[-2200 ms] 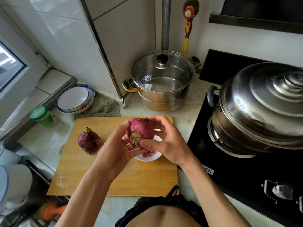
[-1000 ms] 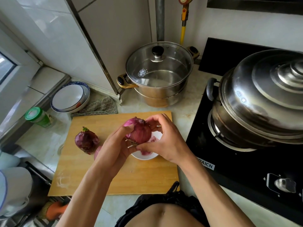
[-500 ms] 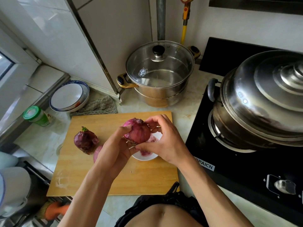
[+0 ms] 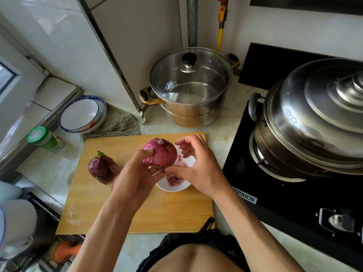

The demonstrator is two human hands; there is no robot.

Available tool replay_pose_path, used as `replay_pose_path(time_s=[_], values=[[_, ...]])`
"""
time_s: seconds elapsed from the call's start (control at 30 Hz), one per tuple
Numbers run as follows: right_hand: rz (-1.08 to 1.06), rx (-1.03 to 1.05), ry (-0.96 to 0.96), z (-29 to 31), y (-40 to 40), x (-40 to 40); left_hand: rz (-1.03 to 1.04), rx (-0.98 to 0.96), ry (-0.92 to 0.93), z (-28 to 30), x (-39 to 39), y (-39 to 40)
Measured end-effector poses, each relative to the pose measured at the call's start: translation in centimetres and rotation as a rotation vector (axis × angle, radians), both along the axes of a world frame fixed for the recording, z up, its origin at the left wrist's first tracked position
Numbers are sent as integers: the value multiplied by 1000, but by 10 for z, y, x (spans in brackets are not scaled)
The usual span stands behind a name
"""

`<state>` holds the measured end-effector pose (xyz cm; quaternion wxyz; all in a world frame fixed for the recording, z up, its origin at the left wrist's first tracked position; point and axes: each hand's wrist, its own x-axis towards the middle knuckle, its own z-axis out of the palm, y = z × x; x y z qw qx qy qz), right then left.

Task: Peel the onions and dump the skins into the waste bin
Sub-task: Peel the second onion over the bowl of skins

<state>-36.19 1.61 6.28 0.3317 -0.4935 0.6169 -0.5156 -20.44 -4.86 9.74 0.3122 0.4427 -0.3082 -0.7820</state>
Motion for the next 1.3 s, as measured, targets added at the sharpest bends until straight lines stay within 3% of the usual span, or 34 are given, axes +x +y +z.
replay_pose_path(time_s=[0.3,0.63,0.9,1.3], values=[[69,53,-136,-5,0,-3,-14,100,128,0,0,2],[-19,-26,-77,-7,-2,2,-12,56,73,1,2,3],[72,28,-227,-6,-4,-3,-26,64,77,2,3,6],[95,9,-238,-7,-1,1,-17,66,85,3,3,8]])
